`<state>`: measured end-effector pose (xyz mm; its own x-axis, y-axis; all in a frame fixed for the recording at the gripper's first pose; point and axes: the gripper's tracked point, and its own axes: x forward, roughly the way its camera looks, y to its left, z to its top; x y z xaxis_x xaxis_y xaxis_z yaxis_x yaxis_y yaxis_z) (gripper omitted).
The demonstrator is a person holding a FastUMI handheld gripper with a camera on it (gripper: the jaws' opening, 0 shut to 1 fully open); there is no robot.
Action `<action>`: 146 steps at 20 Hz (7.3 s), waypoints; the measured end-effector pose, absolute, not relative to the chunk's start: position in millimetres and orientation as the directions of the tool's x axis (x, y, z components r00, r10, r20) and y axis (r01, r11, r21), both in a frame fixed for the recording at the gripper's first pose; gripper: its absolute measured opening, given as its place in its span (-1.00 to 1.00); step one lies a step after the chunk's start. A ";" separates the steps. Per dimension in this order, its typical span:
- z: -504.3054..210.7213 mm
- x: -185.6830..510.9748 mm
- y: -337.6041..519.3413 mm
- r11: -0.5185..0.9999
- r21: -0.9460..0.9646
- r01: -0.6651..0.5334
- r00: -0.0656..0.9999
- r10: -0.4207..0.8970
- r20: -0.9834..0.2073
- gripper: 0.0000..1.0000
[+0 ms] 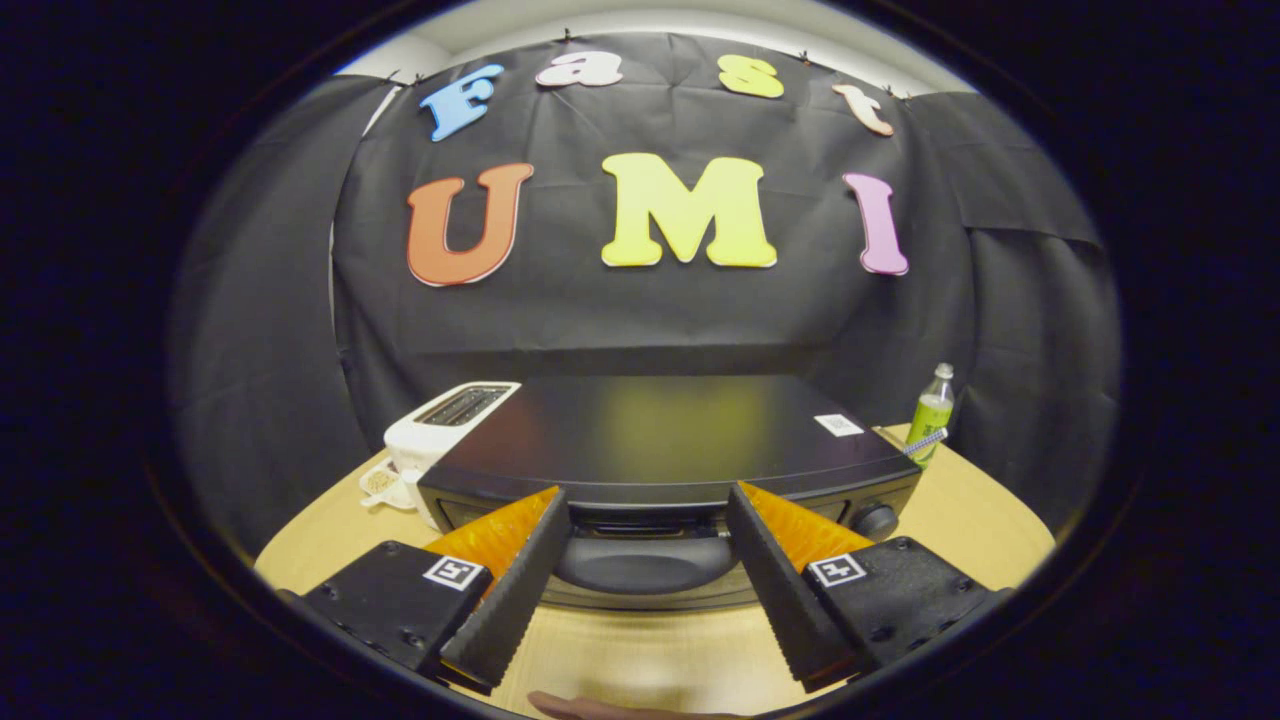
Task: Open the toaster oven, put the food inside, and close the toaster oven door.
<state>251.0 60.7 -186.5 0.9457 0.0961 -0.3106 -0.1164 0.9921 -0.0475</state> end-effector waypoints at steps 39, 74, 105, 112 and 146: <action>-291.1 128.4 38.7 0.990 -0.059 -0.129 0.815 0.071 -0.576 1.00; -276.9 27.0 202.5 0.682 0.704 -0.196 0.094 0.728 -0.679 0.39; -232.6 67.3 181.9 0.574 0.806 -0.147 0.356 0.791 -0.498 -0.29; -233.4 114.3 145.9 0.552 0.831 -0.072 0.539 0.722 -0.434 -0.29; -237.6 333.4 29.1 0.414 0.895 0.165 0.954 0.162 -0.251 -0.29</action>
<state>333.4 29.1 -237.6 0.9544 0.1618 -0.2509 0.1652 0.4137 0.8953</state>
